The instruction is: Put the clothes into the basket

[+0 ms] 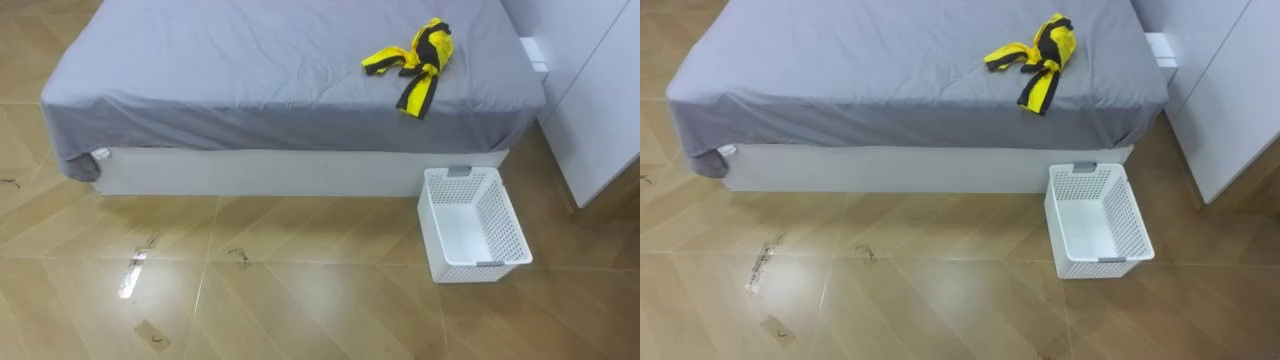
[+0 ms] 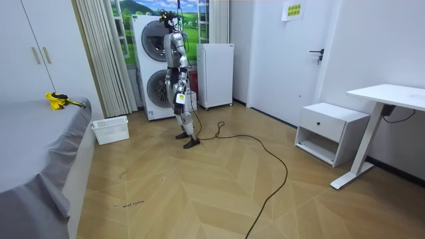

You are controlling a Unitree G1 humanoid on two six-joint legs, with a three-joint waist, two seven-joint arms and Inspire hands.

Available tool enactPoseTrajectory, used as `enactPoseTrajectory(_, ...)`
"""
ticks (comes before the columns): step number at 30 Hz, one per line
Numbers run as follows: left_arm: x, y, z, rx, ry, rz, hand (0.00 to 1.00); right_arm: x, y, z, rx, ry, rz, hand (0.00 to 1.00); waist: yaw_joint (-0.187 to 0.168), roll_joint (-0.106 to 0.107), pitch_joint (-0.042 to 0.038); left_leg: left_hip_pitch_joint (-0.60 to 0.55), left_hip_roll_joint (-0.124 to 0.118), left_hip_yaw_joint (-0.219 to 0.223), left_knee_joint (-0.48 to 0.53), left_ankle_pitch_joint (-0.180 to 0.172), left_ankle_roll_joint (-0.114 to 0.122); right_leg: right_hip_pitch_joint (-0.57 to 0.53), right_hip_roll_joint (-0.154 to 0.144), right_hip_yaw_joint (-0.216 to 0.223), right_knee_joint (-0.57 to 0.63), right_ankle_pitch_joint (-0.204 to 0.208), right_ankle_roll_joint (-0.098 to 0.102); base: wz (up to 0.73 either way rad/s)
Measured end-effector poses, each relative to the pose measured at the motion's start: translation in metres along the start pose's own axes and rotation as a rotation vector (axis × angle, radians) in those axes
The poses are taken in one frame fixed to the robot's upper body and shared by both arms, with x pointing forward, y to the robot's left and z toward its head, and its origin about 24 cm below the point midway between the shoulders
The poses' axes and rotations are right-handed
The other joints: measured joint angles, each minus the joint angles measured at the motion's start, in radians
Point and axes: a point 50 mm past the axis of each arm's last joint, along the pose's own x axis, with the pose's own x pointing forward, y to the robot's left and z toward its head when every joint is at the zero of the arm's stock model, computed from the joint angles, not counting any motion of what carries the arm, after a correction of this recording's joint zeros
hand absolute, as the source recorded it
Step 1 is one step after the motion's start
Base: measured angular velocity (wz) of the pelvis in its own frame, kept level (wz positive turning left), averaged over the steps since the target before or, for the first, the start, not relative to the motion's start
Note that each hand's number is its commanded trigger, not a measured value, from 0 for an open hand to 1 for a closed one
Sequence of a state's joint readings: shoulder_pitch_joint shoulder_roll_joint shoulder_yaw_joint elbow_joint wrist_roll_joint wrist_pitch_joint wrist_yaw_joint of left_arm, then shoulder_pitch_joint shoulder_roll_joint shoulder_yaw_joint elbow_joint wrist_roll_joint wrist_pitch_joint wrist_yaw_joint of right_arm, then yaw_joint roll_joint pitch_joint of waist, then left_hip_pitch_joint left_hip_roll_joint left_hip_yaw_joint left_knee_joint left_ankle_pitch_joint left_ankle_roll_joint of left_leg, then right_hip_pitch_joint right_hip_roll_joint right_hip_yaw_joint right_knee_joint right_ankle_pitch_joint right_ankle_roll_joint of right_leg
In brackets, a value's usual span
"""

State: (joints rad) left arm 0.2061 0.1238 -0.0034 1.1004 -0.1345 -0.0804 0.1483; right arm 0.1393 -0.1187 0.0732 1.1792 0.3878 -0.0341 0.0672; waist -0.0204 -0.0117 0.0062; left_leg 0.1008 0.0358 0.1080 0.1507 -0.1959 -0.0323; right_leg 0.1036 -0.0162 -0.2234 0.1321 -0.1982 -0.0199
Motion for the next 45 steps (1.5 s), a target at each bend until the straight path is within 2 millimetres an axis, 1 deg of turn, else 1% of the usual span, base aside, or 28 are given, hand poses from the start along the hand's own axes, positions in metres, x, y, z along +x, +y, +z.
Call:
enactPoseTrajectory(5,0.0,0.0,0.0,0.006,-0.002,0.0,0.0,0.0,0.0,0.0,0.001,0.0,0.001,0.0,0.001,0.0,0.0002,-0.002,0.0,0.001,0.0,0.0,0.0,-0.001,0.0,0.0,0.0,0.0,0.0,0.0)
enactPoseTrajectory(7,0.001,-0.001,0.004,0.012,-0.012,-0.003,0.0,0.0,0.0,0.0,0.002,-0.001,0.001,0.0,0.0,0.0,0.0003,-0.002,0.0,0.001,0.0,0.0,0.0,-0.002,0.0,0.001,-0.001,0.0,0.0,0.0)
enactPoseTrajectory(12,0.001,-0.001,0.005,0.009,-0.011,-0.006,0.0,0.0,0.001,0.0,0.016,0.0,0.003,0.0,0.004,0.002,-0.0003,-0.001,-0.001,0.002,0.0,0.0,0.0,-0.002,0.0,0.004,0.001,0.0,0.0,0.0)
enactPoseTrajectory(17,0.001,-0.001,0.003,-0.003,-0.002,-0.014,0.0,0.0,0.0,-0.001,0.038,0.002,0.001,0.0,0.0,0.002,-0.0006,0.0,-0.001,-0.001,0.0,0.0,0.0,0.003,-0.001,0.002,0.001,0.0,0.0,0.0)
enactPoseTrajectory(27,0.0,-0.001,0.0,-0.049,0.009,-0.008,0.0,-0.001,0.0,-0.004,0.061,0.006,0.007,0.0,-0.001,0.006,0.0021,0.009,-0.001,0.0,-0.001,0.0,0.0,0.006,0.0,0.006,0.0,-0.001,0.001,0.0)
enactPoseTrajectory(29,0.0,-0.002,0.001,-0.051,0.009,-0.007,0.0,-0.001,0.0,-0.003,0.051,0.005,0.009,0.0,0.001,0.007,0.0006,0.001,-0.001,0.002,0.003,0.0,0.0,-0.002,0.0,0.009,0.003,-0.002,0.0,-0.02)
enactPoseTrajectory(32,-0.001,-0.002,-0.004,-0.081,0.025,0.001,0.0,0.0,0.0,-0.002,0.049,0.006,0.015,0.0,0.01,0.006,-0.0015,-0.01,0.004,0.011,0.033,-0.006,-0.002,-0.008,0.001,0.014,0.01,-0.005,-0.005,-0.12)
enactPoseTrajectory(33,0.0,-0.002,-0.001,-0.111,0.024,0.003,0.0,0.0,0.0,-0.002,0.045,0.007,0.022,0.0,0.008,0.005,-0.0021,-0.028,0.008,0.012,0.077,-0.019,-0.004,-0.014,0.001,0.018,0.022,-0.017,-0.008,-0.1)
enactPoseTrajectory(34,0.0,-0.002,-0.002,-0.119,0.029,0.003,0.0,0.0,0.001,-0.001,0.044,0.008,0.031,0.0,0.014,0.004,-0.0013,-0.053,0.015,0.016,0.14,-0.033,-0.005,-0.023,0.0,0.022,0.046,-0.03,-0.012,-0.14)
enactPoseTrajectory(35,0.0,-0.001,-0.003,-0.129,0.031,0.005,0.0,0.0,0.0,-0.002,0.044,0.01,0.034,0.0,0.02,0.004,-0.0011,-0.067,0.022,0.024,0.183,-0.041,-0.007,-0.025,0.001,0.024,0.059,-0.037,-0.016,-0.22)
enactPoseTrajectory(36,0.0,0.001,-0.003,-0.166,0.037,0.01,0.0,0.0,-0.001,-0.004,0.054,0.019,0.034,0.0,0.027,0.004,-0.0009,-0.103,0.033,0.026,0.28,-0.049,-0.007,-0.026,0.001,0.026,0.078,-0.05,-0.025,-0.25)
enactPoseTrajectory(37,0.0,0.002,-0.004,-0.222,0.046,0.014,0.0,0.0,-0.001,-0.004,0.063,0.023,0.034,0.0,0.03,0.002,0.0022,-0.145,0.051,0.026,0.391,-0.049,-0.005,-0.016,0.001,0.033,0.09,-0.058,-0.035,-0.19)
enactPoseTrajectory(38,-0.001,0.003,-0.007,-0.246,0.054,0.016,0.0,-0.001,-0.002,-0.005,0.065,0.024,0.032,0.0,0.03,-0.001,0.0056,-0.172,0.061,0.025,0.45,-0.049,-0.004,-0.006,0.006,0.042,0.091,-0.065,-0.04,-0.04)
enactPoseTrajectory(39,-0.001,0.003,-0.008,-0.289,0.062,0.016,0.0,-0.001,-0.004,-0.006,0.074,0.027,0.024,0.0,0.025,0.006,0.0036,-0.222,0.069,0.02,0.528,-0.059,0.01,0.008,0.02,0.068,0.104,-0.082,-0.05,0.18)
enactPoseTrajectory(40,0.0,0.002,-0.005,-0.315,0.052,0.012,0.0,-0.001,-0.006,-0.007,0.093,0.028,0.013,0.0,0.022,0.006,0.0041,-0.275,0.045,0.024,0.521,-0.072,0.031,0.007,0.02,0.079,0.124,-0.108,-0.064,0.23)
enactPoseTrajectory(41,0.0,0.001,-0.003,-0.331,0.046,0.01,0.0,-0.002,-0.007,-0.007,0.099,0.03,0.01,0.0,0.022,0.004,0.0042,-0.304,0.032,0.024,0.497,-0.073,0.033,0.007,0.016,0.082,0.133,-0.117,-0.066,0.15)
enactPoseTrajectory(42,0.0,0.0,0.0,-0.361,0.034,0.009,0.0,-0.001,-0.007,-0.006,0.1,0.026,0.008,0.0,0.026,0.0,0.0029,-0.359,0.001,0.032,0.426,-0.062,0.028,0.001,0.008,0.085,0.143,-0.132,-0.064,-0.15)
enactPoseTrajectory(43,-0.001,0.002,-0.005,-0.373,0.043,0.02,0.0,-0.001,-0.006,-0.005,0.096,0.024,0.01,0.0,0.035,-0.001,0.0018,-0.406,-0.017,0.034,0.312,-0.025,0.014,0.005,0.002,0.085,0.147,-0.145,-0.065,-0.29)
enactPoseTrajectory(44,-0.002,0.003,-0.009,-0.377,0.054,0.029,0.0,-0.001,-0.006,-0.005,0.096,0.024,0.011,0.0,0.038,-0.001,0.0017,-0.424,-0.02,0.033,0.249,0.008,0.015,0.011,0.001,0.086,0.145,-0.152,-0.063,-0.37)
enactPoseTrajectory(45,-0.005,0.005,-0.019,-0.378,0.082,0.045,0.0,-0.002,-0.007,-0.008,0.095,0.034,0.01,0.0,0.039,-0.001,0.0022,-0.455,-0.028,0.027,0.159,0.093,0.018,0.028,-0.006,0.089,0.14,-0.169,-0.055,-0.25)
